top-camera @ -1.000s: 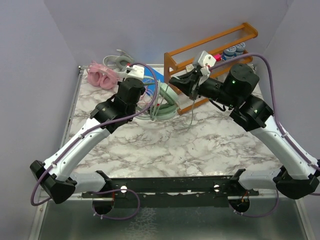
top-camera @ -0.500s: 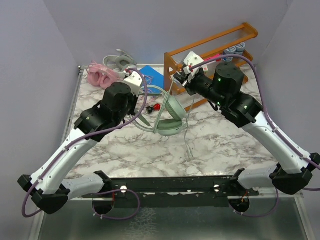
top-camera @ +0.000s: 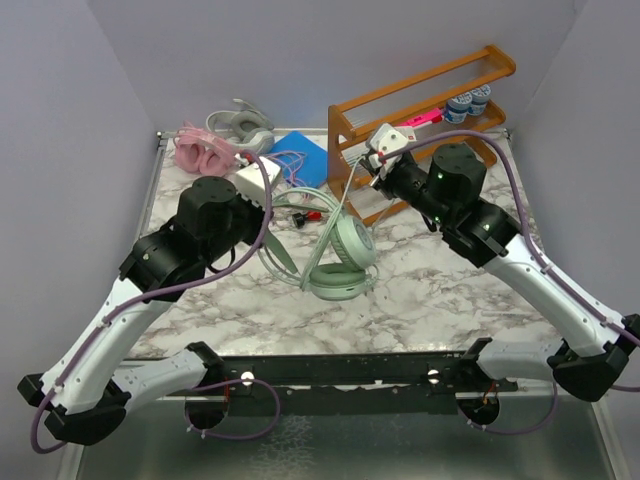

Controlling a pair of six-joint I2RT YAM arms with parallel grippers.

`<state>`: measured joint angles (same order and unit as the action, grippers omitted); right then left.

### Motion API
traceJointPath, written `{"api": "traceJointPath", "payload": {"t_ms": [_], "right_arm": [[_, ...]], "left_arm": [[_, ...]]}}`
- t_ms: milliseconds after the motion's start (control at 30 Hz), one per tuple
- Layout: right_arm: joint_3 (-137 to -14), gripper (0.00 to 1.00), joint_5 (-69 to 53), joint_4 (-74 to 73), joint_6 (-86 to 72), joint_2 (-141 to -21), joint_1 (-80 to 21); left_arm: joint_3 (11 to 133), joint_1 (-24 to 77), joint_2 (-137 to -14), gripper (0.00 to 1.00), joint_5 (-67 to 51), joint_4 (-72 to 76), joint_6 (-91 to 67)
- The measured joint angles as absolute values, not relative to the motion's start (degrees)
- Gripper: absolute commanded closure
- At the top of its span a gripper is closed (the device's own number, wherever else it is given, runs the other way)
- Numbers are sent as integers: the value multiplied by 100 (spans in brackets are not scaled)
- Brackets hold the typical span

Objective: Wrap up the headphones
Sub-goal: Wrap the headphones cable around the headphones.

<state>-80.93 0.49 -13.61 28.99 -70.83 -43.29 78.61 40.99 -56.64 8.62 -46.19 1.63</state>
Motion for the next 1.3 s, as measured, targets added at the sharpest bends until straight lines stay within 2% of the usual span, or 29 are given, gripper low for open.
{"api": "traceJointPath", "payload": {"t_ms": [400, 700, 833, 1300], "right_arm": [[-7214, 96, -8, -412, 2899, -6827, -4219], [-6364, 94, -642, 419, 2287, -6628, -4091], [-5870, 89, -932, 854, 1916, -6556, -4036], [-5050, 89, -1909, 2226, 923, -6801, -4025]], "left_arm": [[8503, 4099, -5616, 100, 508, -4707, -268], [8689, 4097, -5572, 100, 543, -4678, -379], [8731, 4099, -5505, 100, 532, -4613, -405], [9288, 4099, -5717, 100, 635, -4431, -781]]}}
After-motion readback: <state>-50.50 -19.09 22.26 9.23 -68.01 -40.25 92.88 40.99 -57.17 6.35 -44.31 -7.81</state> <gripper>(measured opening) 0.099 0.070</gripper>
